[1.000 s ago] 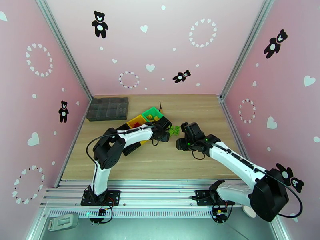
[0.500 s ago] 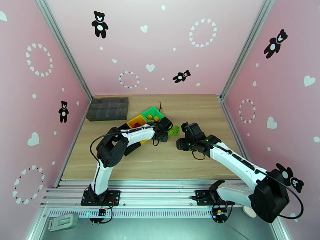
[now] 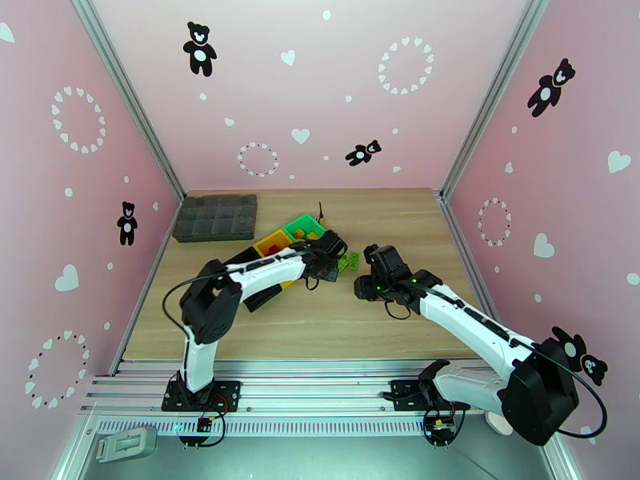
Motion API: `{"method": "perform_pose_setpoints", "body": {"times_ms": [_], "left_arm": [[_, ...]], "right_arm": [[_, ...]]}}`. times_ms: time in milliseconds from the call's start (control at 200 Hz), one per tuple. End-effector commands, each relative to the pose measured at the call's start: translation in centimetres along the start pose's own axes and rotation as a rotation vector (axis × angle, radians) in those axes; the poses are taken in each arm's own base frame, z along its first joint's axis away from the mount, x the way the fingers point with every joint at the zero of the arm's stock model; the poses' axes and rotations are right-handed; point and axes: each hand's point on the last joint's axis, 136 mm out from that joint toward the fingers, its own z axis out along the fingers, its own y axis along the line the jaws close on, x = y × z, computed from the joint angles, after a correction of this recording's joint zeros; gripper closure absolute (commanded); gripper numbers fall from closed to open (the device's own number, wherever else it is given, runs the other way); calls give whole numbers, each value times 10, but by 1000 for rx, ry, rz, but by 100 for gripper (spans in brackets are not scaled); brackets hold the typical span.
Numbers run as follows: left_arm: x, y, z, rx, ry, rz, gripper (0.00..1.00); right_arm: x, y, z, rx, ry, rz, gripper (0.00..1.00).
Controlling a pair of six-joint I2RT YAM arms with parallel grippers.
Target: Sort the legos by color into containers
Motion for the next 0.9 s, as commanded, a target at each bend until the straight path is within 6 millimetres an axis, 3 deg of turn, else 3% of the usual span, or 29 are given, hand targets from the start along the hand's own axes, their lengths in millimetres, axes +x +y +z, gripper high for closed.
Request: {"method": "perform_pose_setpoints", "body": {"times_ms": [0,185,355,576,631,711,821,896], "left_arm": [[-21,8,-20,-11,-41,7,76],[-53,31,-21,-40,-70,-30,76],[-77,52,-10,-70,-76,-73,76],[-90,71,10,-99,-64,-108,72],[-92,73,12,-99,-67,-117,67],[-94,75,12,-101,-73,-125,52],[-100,73,2,-89,-95,-132,31],[-103,71,-9,-74,-113,-134,24]], "right_arm": [[-3,-7,-5,33,-31,4,59],[4,-14,-1,60,-16,10,59],[10,-21,2,89,-4,25,54],[17,-33,6,148,6,44,47],[18,-36,7,161,10,48,43],[21,-39,10,175,17,51,39],[25,-43,16,189,29,55,37],[26,-44,20,195,38,56,37]]}}
